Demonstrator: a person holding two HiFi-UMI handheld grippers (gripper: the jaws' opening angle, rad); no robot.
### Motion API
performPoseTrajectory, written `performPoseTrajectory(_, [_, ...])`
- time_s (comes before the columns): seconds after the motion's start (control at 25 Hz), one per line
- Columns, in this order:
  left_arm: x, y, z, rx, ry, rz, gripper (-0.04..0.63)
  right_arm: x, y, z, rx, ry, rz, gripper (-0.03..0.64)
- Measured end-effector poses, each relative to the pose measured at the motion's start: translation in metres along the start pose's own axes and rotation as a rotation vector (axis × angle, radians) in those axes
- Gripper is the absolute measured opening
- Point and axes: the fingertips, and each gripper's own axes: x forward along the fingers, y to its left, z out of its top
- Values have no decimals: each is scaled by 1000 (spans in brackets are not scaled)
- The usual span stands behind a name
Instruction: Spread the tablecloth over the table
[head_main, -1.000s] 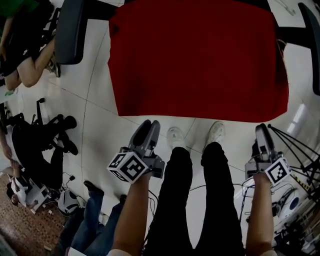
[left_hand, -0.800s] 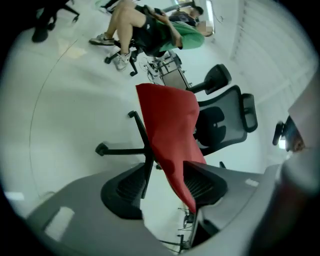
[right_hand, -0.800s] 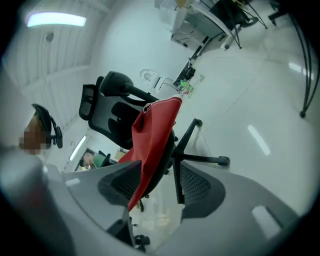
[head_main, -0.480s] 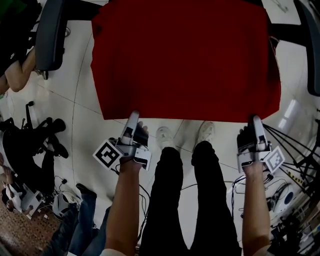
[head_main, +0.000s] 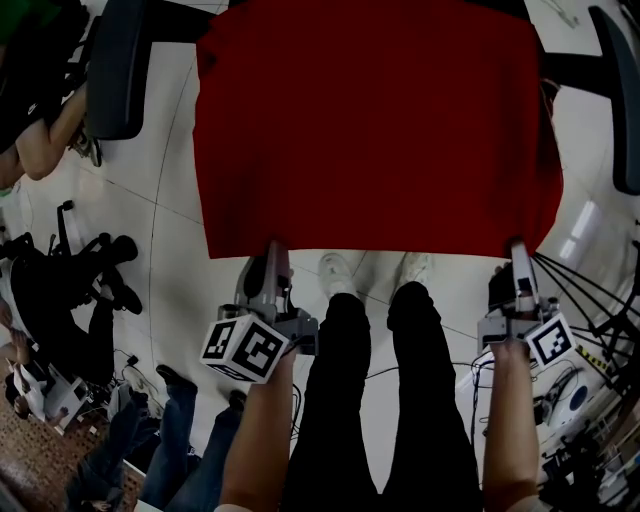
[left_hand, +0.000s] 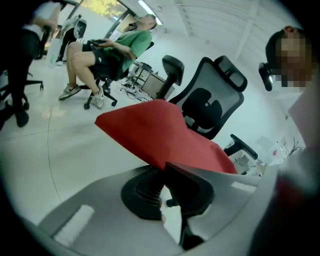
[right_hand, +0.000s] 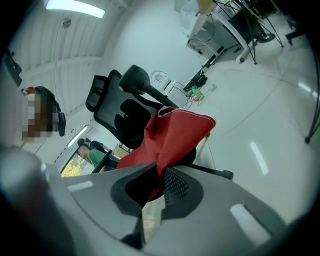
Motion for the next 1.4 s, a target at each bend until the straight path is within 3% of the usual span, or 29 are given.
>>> performPoseTrajectory(0.2, [-24, -28, 37, 176, -59, 1, 15, -7, 39, 14, -111, -24, 24, 14])
performPoseTrajectory(0.32, [-43, -54, 63, 329, -83, 13, 15, -17, 72, 29, -264, -30, -8, 14])
performPoseTrajectory(0.4, [-54, -72, 81, 385, -102, 13, 15, -23, 101, 44, -381, -40, -14, 14])
performPoseTrajectory(0.52, [-73, -95, 107, 403, -122, -4, 15, -35, 141, 66, -452, -79, 13, 14])
performPoseTrajectory(0.64, [-101, -124, 135, 436, -138, -26, 15, -52, 178, 86, -452, -114, 58, 14])
performPoseTrajectory(0.88, [-172, -217, 220, 525, -238, -88, 15, -103, 282, 151, -499, -231, 136, 14])
performPoseTrajectory(1.08, [-217, -291, 294, 568, -339, -181, 15, -136, 374, 211, -612, -318, 168, 14])
performPoseTrajectory(1.4, [-299, -376, 378, 608, -463, -319, 15, -210, 508, 271, -700, -455, 274, 15])
